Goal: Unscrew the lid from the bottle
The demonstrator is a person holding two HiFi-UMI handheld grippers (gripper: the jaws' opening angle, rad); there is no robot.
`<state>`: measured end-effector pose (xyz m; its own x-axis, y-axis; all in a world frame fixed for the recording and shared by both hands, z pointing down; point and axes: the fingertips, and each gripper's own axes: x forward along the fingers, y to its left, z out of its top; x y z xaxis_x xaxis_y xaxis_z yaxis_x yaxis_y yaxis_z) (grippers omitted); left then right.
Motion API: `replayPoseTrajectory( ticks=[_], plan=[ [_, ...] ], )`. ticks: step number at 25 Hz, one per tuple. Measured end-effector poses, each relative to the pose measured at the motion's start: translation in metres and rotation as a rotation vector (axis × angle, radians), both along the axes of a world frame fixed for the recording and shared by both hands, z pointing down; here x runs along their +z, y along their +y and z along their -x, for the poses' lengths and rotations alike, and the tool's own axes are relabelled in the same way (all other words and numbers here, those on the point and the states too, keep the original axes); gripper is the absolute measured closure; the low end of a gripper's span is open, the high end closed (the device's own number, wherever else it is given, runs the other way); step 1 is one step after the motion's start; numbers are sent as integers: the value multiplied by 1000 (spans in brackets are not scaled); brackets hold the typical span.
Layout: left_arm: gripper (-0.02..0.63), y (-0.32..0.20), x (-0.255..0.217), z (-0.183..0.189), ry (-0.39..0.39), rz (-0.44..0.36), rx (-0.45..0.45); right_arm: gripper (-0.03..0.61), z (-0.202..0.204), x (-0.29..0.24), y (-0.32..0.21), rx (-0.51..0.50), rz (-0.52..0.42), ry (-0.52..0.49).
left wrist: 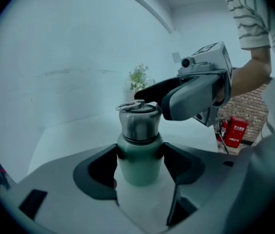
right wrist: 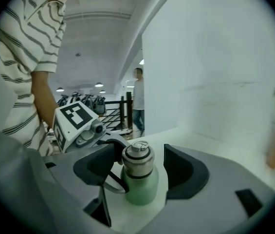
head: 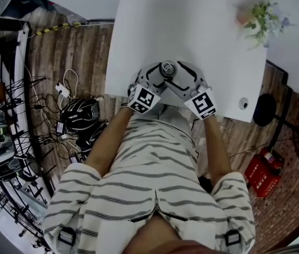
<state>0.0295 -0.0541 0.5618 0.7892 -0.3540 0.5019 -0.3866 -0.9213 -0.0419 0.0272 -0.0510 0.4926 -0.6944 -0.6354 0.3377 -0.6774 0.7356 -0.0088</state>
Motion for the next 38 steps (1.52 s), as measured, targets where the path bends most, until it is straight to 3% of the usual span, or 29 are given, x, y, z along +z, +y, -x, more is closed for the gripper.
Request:
replayPoseTrajectory(
  ticks=[3, 7, 10, 13, 17, 22, 38],
  plan=[
    [316, 1, -1, 3, -5, 0, 1, 266, 0, 2, 0, 171, -3, -32],
    [316, 1, 0, 2, -3, 2, -3, 287, 1, 4, -3, 298, -8, -61],
    [316, 0, 0, 2, -5, -2, -1, 289, 7, 9, -7, 336, 0, -69],
    [316, 0, 1, 3, -3, 0, -3, 336, 9, 11, -9, 367, -6, -54],
    [316, 0, 0, 3, 0, 0, -3, 342, 9, 10, -9, 347, -16, -39],
    [316, 0, 1, 1, -1, 5, -1, 342, 9, 11, -7, 206, -13, -32],
    [315, -2, 0, -2, 6, -4, 3, 342, 10, 14, -2, -527, 78, -15]
  ],
)
